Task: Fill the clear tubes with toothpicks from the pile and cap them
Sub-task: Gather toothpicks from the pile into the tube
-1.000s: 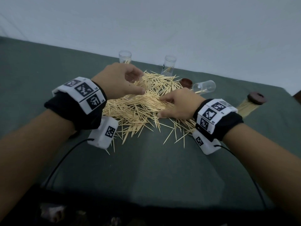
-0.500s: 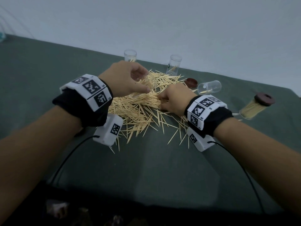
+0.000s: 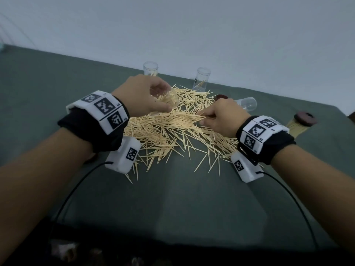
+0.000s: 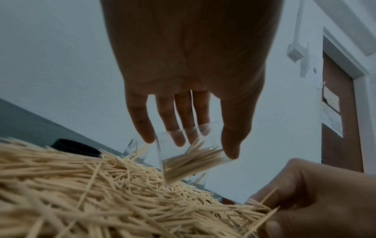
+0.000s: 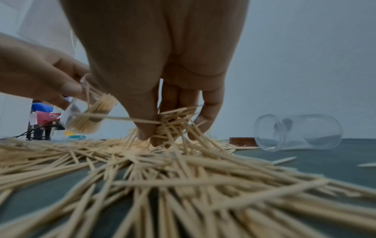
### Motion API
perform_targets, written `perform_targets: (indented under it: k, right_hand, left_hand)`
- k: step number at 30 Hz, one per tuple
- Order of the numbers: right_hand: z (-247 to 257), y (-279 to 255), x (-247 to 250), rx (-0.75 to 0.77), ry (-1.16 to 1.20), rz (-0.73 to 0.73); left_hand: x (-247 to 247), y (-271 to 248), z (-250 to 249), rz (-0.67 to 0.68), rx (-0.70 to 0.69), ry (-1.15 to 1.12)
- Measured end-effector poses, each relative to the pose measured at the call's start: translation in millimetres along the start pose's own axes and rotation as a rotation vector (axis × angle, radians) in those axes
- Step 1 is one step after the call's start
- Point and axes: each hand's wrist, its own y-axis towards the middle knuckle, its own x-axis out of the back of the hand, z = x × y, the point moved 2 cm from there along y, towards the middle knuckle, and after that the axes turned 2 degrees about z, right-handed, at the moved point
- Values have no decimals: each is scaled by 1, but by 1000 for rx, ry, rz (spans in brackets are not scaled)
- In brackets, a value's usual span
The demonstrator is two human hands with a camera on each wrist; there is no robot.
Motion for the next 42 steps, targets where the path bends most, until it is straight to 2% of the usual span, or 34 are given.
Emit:
perform_targets:
  k: [8, 13, 16, 20, 25, 30, 42]
  right_hand:
    - [-9, -12, 21, 46, 37, -113]
    - [-2, -10, 26, 100, 113, -86]
    - [4, -10, 26, 108, 81, -76]
    - [12, -12, 25, 124, 20, -79]
    - [16, -6, 15, 160, 72, -102]
    - [17, -4, 8, 247, 48, -161]
    - [18, -7, 4, 246, 89, -149]
  left_hand:
    - [-4, -2, -1, 17, 5, 73]
    - [-4, -1, 1, 15, 10, 194]
    - [-5, -2, -1, 26, 2, 213]
    - [-13, -4, -12, 48, -40, 191]
    - [-21, -7, -25, 64, -95, 86]
    - [-20, -7, -23, 80, -77, 15]
    - [-22, -6, -21, 84, -61, -33]
